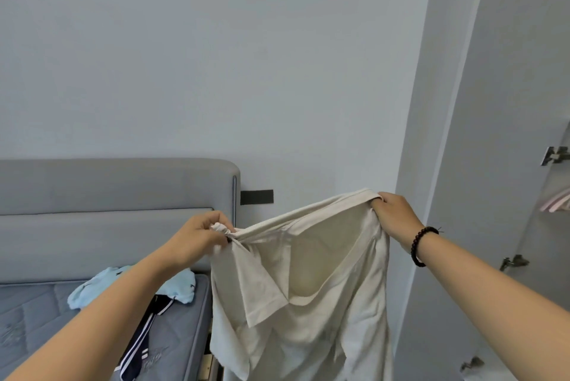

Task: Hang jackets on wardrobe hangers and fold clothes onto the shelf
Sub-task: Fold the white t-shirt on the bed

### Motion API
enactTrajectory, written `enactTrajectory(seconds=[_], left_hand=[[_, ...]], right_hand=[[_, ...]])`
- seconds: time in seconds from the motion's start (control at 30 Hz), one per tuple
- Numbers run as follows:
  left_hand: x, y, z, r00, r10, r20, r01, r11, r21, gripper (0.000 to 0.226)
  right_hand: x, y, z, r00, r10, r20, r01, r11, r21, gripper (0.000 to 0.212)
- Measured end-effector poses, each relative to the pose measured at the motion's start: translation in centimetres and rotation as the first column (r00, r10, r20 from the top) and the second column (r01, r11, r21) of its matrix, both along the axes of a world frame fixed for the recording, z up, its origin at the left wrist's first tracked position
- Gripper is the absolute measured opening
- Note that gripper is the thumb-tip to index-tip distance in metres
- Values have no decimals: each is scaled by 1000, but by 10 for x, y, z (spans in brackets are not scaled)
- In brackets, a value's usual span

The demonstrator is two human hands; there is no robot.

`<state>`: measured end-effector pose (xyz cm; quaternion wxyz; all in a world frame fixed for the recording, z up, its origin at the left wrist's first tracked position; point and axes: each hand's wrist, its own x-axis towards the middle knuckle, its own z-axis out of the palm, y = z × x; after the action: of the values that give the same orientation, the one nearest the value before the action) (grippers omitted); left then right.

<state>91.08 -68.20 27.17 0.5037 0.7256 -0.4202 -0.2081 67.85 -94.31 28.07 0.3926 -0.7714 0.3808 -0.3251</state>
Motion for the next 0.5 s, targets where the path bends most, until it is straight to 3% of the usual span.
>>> enactTrajectory(seconds=[0.03,0.2,0.3,0.4,0.5], left_hand=[[-4,1,1,999,43,9,-43,999,6,1],[-12,-1,5,978,207,-23,-206,978,15,8],[-18,2,7,949,312,-36,-314,949,-39,24],[-22,6,1,945,295,-137,-312,942,-124,34],[-43,9,-9,978,179,-111,-190,976,-105,17]], right_hand=[[2,4,-1,999,11,40,-13,998,53,33],[14,23,6,983,96,159,-135,956,259,31],[19,27,9,967,144,211,-207,925,317,41],[25,34,12,960,145,240,-227,903,366,41],[36,42,13,974,171,149,-206,942,265,28]])
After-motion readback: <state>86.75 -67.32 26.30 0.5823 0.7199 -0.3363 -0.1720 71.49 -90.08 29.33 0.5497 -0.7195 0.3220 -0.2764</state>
